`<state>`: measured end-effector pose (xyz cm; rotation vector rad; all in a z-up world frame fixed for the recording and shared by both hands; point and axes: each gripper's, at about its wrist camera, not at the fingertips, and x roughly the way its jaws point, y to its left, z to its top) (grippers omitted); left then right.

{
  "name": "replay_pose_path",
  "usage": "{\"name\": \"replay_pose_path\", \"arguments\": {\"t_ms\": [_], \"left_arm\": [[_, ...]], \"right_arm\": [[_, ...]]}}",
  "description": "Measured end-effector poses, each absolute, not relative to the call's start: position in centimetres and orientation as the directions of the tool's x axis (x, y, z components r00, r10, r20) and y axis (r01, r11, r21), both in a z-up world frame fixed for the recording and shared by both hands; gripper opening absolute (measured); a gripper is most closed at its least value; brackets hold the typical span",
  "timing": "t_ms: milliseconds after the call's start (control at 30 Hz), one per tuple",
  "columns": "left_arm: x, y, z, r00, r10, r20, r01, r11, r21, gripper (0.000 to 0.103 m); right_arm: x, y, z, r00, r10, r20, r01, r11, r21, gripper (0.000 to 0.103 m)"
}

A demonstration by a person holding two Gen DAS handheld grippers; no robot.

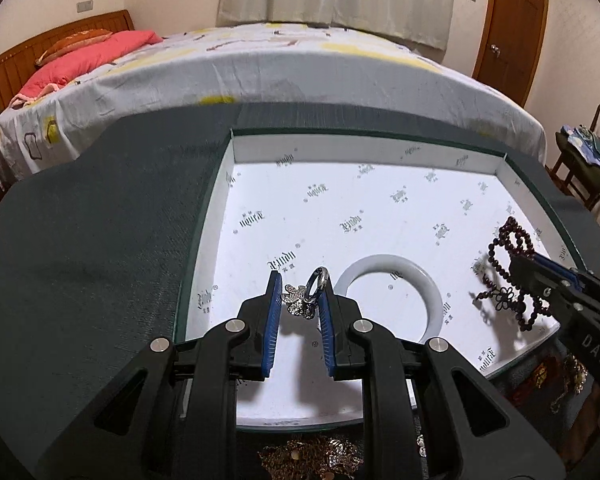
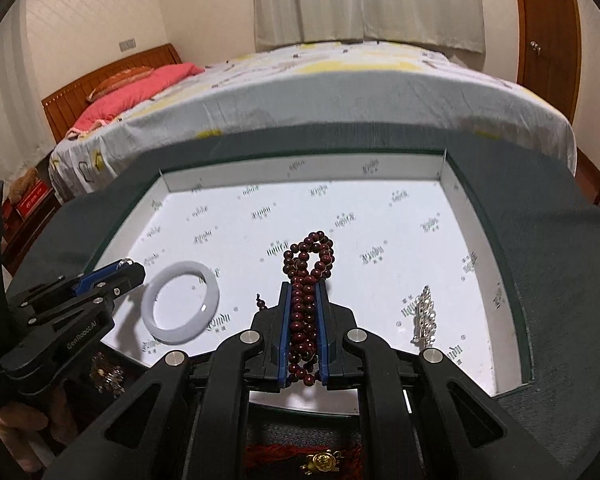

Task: Organize jewelry
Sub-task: 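Lower ring and bead bracelet into the box and open both tools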

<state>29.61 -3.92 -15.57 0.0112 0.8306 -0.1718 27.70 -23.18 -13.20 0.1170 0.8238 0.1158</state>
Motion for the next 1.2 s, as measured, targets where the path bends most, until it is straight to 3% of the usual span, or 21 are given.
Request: {"name": "replay_pose_path", "arguments": {"t_ms": [367,533,600,667,700,733,933,1033,1067,1100,1200], "left_arm": [[30.4,-4.5,-16.1,0.629,-0.138,-0.765,0.170,0.985,-0.038,0.019],[30.4,-4.7,-16.2,0.626,-0.141,-0.767,0.183,0.983,-0.032,0.024],[30.3,-5.0,-16.2,0.625,-0.139,-0.768,0.195,0.981,-0.020,0.031],[30.3,-5.4,-16.2,0.625,-0.137,-0.768,0.204,0.979,-0.009,0.035],[30.2,-5.5,-16.2,0.624,-0.139,-0.769,0.208,0.978,-0.008,0.038],[30.2,-5.6,-16.2,0.623,-0.141,-0.769,0.211,0.977,-0.008,0.039],[30.0,-5.8,-16.2,0.625,-0.148,-0.767,0.218,0.976,-0.011,0.044],[29.7,-6.1,-16.0,0.637,-0.138,-0.759,0.220,0.975,0.008,0.057],[29.6,-6.1,-15.9,0.646,-0.125,-0.753,0.209,0.978,0.017,0.071],[29.6,-5.9,-15.8,0.653,-0.132,-0.746,0.201,0.980,0.003,0.075],[29.8,-5.3,-15.6,0.645,-0.152,-0.749,0.185,0.982,-0.039,0.075]], "right_arm": [[28.1,-23.6,-14.2,0.641,0.159,-0.751,-0.043,0.984,0.171,0.012],[28.1,-23.8,-14.1,0.642,0.159,-0.750,-0.043,0.984,0.171,0.013],[28.0,-23.8,-14.2,0.642,0.161,-0.749,-0.043,0.984,0.175,0.014],[28.1,-23.9,-14.2,0.645,0.162,-0.747,-0.039,0.983,0.179,0.022],[28.0,-24.0,-14.1,0.651,0.161,-0.742,-0.036,0.983,0.182,0.038],[27.9,-24.1,-13.9,0.659,0.162,-0.734,-0.035,0.982,0.186,0.048],[27.5,-24.5,-13.6,0.664,0.167,-0.728,-0.034,0.980,0.194,0.049],[27.6,-24.6,-13.5,0.668,0.169,-0.724,-0.032,0.979,0.199,0.049],[27.5,-24.6,-13.4,0.670,0.170,-0.723,-0.034,0.979,0.199,0.049],[27.5,-24.6,-13.4,0.670,0.170,-0.722,-0.035,0.980,0.198,0.049],[27.4,-24.5,-13.2,0.676,0.170,-0.717,-0.038,0.980,0.196,0.049]]}}
